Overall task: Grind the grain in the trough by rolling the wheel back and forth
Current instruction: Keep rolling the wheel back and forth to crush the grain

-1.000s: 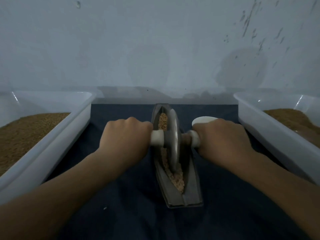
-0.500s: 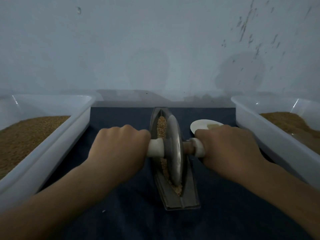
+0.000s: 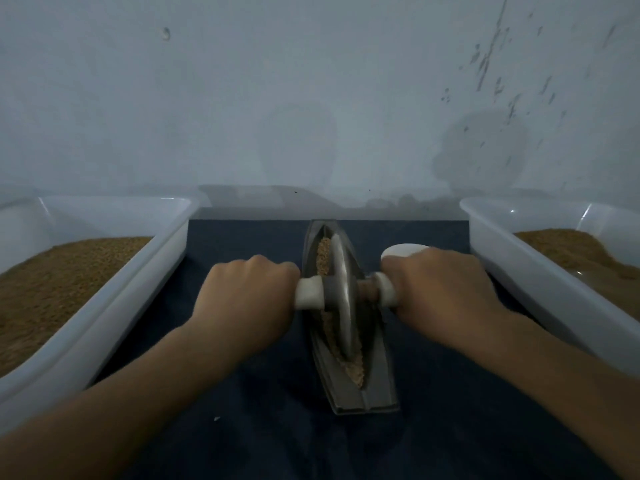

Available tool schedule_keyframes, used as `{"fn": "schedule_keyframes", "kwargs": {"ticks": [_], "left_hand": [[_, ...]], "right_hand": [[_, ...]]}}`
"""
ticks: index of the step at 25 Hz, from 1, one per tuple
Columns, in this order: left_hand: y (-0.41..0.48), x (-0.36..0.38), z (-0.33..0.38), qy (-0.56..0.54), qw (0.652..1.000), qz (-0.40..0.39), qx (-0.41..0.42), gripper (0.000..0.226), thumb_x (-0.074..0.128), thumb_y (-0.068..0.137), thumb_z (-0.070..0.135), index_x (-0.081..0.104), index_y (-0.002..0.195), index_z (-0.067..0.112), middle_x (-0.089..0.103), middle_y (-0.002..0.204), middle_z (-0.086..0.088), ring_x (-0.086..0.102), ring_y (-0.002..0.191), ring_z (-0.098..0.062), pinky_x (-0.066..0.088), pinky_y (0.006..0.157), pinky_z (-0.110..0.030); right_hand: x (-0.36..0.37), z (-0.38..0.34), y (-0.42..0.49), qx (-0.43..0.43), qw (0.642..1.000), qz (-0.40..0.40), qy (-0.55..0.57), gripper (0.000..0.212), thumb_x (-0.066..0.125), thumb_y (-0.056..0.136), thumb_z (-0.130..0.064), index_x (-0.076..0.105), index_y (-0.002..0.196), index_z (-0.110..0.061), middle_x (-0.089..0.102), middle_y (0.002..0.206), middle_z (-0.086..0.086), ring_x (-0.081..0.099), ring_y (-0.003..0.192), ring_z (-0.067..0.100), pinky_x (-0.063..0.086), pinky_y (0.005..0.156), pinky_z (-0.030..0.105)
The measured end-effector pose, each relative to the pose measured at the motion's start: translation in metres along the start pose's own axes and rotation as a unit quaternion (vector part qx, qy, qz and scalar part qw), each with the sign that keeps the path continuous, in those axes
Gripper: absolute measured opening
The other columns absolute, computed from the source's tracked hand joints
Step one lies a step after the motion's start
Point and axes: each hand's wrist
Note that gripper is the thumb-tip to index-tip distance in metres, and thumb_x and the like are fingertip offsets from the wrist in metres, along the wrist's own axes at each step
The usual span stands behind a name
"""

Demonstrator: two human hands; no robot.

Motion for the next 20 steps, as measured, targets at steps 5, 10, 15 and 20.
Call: {"fn": "schedule_keyframes", "kwargs": {"ticks": [5,10,15,20], "left_hand": [[0.013,0.001,0.002,0.050,0.998,-0.042,-0.016,0.034,0.072,0.069,0.032,0.038,0.068,0.028,0.024,0.056,0.008,0.019,0.043,-0.013,0.016,0.044,-0.023],[0.079,0.007,0.001,0.062,0.992,-0.107,-0.030,0.014,0.059,0.090,0.026,0.064,0.102,0.022,0.061,0.088,-0.002,0.061,0.077,-0.025,0.040,0.059,-0.035],[0.003,-0.006,0.002,0.021,0.999,-0.022,0.011,0.039,0.073,0.069,0.029,0.035,0.075,0.025,0.028,0.059,0.008,0.030,0.048,-0.018,0.018,0.045,-0.026],[0.012,-0.001,0.003,0.051,0.998,-0.038,-0.004,0.039,0.075,0.066,0.027,0.036,0.072,0.025,0.024,0.056,0.007,0.021,0.043,-0.016,0.012,0.045,-0.023]], "right_hand": [[0.016,0.001,0.003,0.033,0.999,0.012,0.021,0.026,0.048,0.068,-0.035,0.022,0.066,-0.034,0.027,0.055,-0.012,0.018,0.046,0.004,0.007,0.047,0.019],[0.046,0.004,0.051,0.135,0.981,-0.107,0.095,0.018,0.060,0.089,-0.029,0.047,0.078,-0.029,0.058,0.078,-0.003,0.049,0.063,0.018,0.036,0.054,0.031],[0.007,0.000,-0.003,0.027,0.999,0.039,0.018,0.032,0.051,0.070,-0.032,0.019,0.064,-0.031,0.032,0.055,-0.010,0.022,0.046,0.005,0.007,0.046,0.021],[0.016,0.002,0.002,0.039,0.999,-0.015,0.011,0.028,0.054,0.070,-0.033,0.027,0.065,-0.032,0.036,0.058,-0.009,0.027,0.047,0.012,0.008,0.047,0.021]]}}
Point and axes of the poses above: each hand's wrist, its own y-axis towards the middle knuckle, its own x-axis out of the palm, z = x × y
